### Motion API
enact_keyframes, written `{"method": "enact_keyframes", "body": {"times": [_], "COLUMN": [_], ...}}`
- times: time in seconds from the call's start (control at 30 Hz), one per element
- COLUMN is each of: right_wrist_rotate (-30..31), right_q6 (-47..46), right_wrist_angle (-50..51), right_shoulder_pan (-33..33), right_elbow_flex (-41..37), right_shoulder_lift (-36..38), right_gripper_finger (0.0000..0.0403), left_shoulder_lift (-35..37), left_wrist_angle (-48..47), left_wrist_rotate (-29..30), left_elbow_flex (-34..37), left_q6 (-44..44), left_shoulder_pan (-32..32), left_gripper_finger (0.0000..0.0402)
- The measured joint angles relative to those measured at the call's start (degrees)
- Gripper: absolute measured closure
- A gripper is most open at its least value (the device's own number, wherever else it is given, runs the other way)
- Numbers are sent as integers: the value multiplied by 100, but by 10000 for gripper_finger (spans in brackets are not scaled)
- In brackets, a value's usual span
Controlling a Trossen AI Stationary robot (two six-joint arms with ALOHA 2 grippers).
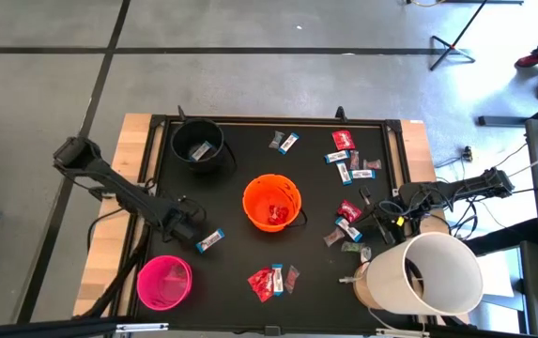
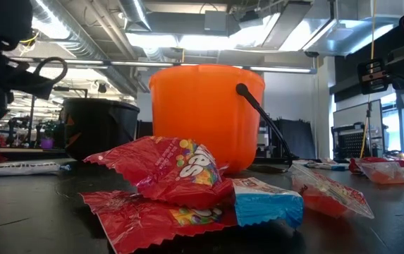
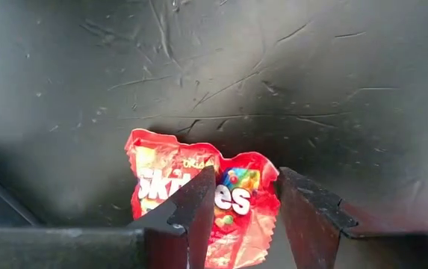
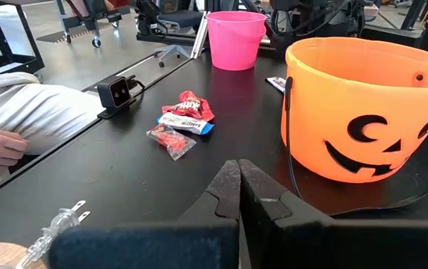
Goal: Sort candy
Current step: Put the red candy into the orange bucket
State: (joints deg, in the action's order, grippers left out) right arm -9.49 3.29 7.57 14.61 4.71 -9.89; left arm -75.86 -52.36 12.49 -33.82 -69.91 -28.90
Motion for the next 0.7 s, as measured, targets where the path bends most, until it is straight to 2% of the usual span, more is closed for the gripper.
{"method": "enact_keyframes", "body": {"times": [0.1,0.2,0.43,0.7], "right_wrist_rotate": [2,0,1,2], "right_q6": [-2,-1,-1,0], "right_wrist_angle": [2,2,0,0], "right_shoulder_pan": [-2,-1,0,0], "right_elbow_flex": [0,0,0,0], "right_shoulder_lift": [-1,0,0,1], "right_gripper_finger": [402,402,402,402], "left_shoulder_lift": [-125,-199,-216,-220], "left_wrist_angle": [-15,-30,-107,-595], "left_wrist_rotate": [-66,-136,9,700], "left_elbow_flex": [-4,-9,-143,-1032], "left_q6": [6,136,289,651], "left_shoulder_pan": [70,159,264,264], "left_gripper_finger": [267,286,387,398]}}
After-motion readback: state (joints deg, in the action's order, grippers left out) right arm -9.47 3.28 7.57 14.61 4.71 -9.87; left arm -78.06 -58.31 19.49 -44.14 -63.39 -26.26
